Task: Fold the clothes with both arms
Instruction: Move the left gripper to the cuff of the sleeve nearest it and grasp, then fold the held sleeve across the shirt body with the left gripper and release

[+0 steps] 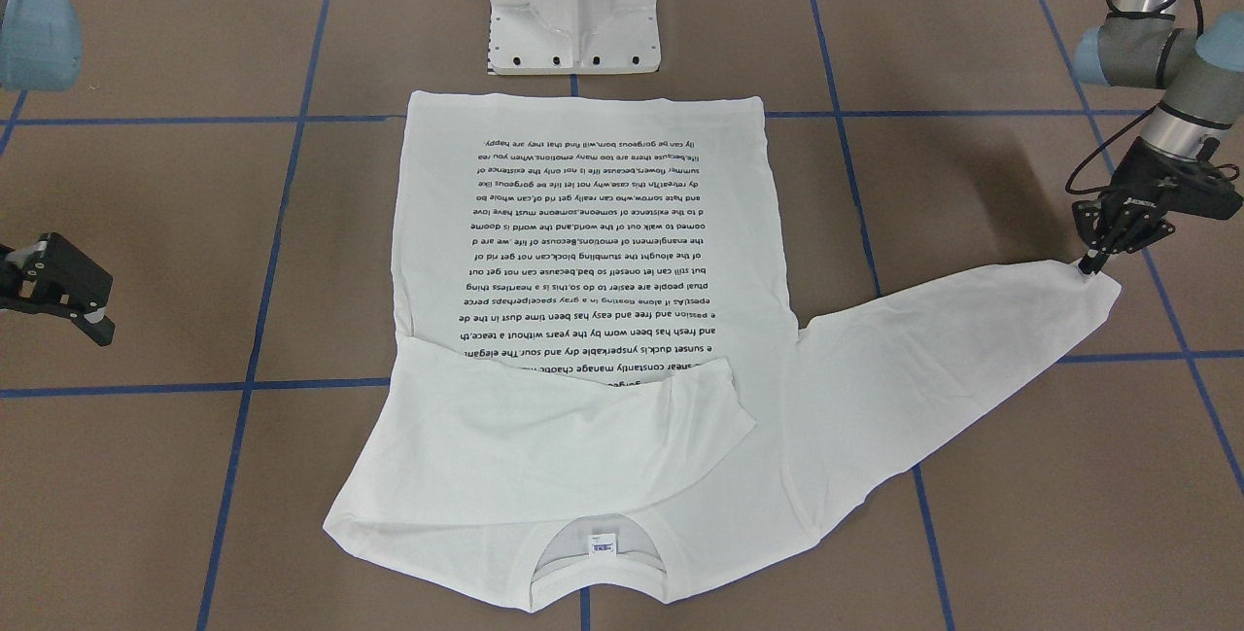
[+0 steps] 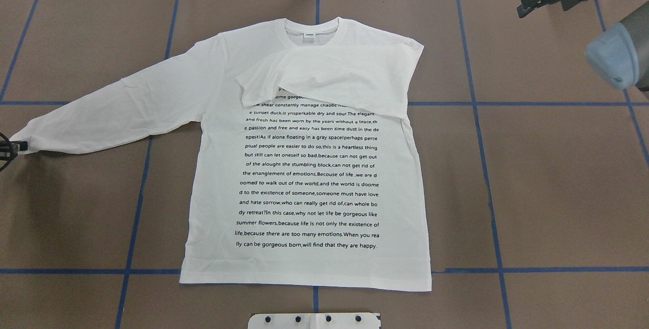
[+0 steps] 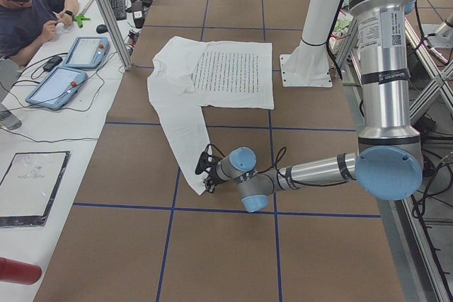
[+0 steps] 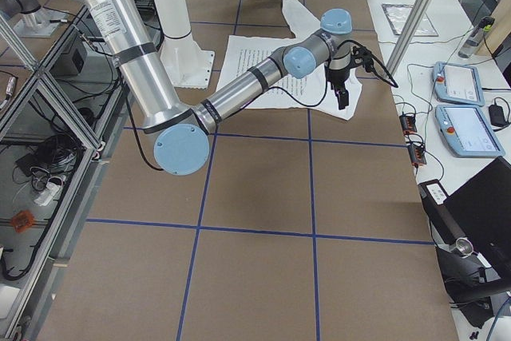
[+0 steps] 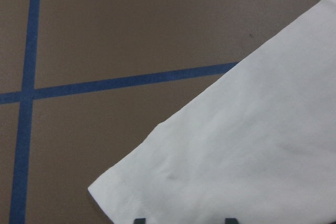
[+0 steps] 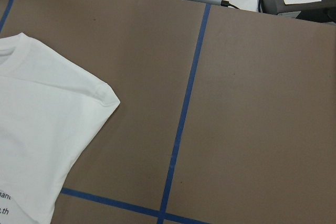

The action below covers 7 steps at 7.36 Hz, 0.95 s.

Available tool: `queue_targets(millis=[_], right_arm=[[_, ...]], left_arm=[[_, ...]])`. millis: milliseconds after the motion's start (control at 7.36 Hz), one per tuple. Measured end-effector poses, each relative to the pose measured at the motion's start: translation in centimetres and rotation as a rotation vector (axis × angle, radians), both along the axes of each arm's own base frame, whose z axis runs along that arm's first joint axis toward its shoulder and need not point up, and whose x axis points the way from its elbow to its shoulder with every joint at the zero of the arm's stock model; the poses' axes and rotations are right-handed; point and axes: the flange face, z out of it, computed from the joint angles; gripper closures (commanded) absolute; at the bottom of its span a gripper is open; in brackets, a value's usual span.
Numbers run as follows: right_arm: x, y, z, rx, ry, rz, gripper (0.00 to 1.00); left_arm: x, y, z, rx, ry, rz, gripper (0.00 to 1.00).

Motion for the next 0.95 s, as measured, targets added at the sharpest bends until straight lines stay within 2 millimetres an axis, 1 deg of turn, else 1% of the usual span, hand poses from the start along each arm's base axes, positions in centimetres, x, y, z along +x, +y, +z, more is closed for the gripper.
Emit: queue_targets(millis=[136, 272, 408, 543, 679, 815, 951], right_arm=[[0.0, 0.1, 0.1, -0.002, 0.0, 0.0, 0.0], [0.1, 0.2, 0.3, -0.004, 0.0, 0.0, 0.0], [0.2, 0.5, 0.5, -0.006, -0.001, -0.001, 0.0], [0.2, 0.7, 0.7, -0.008, 0.0, -0.001, 0.0], [0.3, 0.8, 0.9, -0.011, 0.001, -0.001, 0.0], [0.3, 0.8, 1.1, -0.013, 0.002, -0.001, 0.0], [0.3, 0.9, 1.3, -0.014, 0.002, -0.001, 0.0]], left_arm=[[0.2, -0.1, -1.2, 0.025, 0.021, 0.021, 1.0], [0.5, -0.6, -3.5, 0.088, 0.055, 0.041, 1.0], [1.0, -1.7, -6.5, 0.159, 0.095, 0.048, 1.0], [2.3, -3.5, -10.0, 0.209, 0.148, 0.052, 1.0], [3.8, -5.4, -13.4, 0.224, 0.211, 0.068, 1.0], [5.6, -7.4, -17.3, 0.209, 0.278, 0.09, 1.0], [7.4, -9.6, -21.8, 0.182, 0.328, 0.103, 1.0]])
